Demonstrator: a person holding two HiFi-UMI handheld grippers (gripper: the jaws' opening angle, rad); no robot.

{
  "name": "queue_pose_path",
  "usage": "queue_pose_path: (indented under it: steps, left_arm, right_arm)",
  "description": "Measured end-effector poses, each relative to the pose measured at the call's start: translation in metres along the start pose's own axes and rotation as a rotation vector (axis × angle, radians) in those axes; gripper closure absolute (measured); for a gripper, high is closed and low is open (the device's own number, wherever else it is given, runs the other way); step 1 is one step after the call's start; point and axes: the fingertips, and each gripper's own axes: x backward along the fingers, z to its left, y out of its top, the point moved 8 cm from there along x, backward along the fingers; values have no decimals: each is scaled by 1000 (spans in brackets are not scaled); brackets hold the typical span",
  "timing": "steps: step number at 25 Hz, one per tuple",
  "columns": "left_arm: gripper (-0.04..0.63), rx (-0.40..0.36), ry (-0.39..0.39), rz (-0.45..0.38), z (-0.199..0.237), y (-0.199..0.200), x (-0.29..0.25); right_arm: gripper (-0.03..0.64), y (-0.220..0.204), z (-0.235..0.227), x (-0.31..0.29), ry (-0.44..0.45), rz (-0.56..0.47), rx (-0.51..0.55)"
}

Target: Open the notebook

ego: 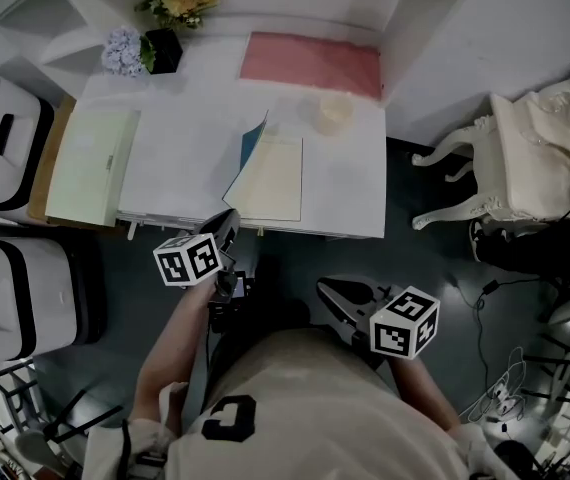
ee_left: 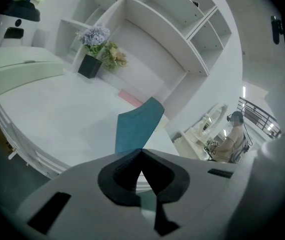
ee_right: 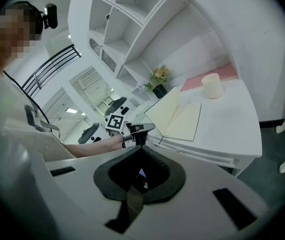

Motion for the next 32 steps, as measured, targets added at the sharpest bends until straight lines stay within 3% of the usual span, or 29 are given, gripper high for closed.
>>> queue_pose_path:
  steps: [9,17,26,32]
  left_arm:
    - [582,83,10,-44,11,1,6]
    - [581,215,8,-94,32,1,16]
    - [581,274,17,-107,47,-1,20]
    - [581,382,5,-113,61,-6,20]
  right_arm:
    - [594,3,-1,-4,0,12,4]
    - [594,11,1,-13,-4,28,15]
    - [594,21,5,-29,-7,56,27]
    - [594,27,8,-39,-11,71,37]
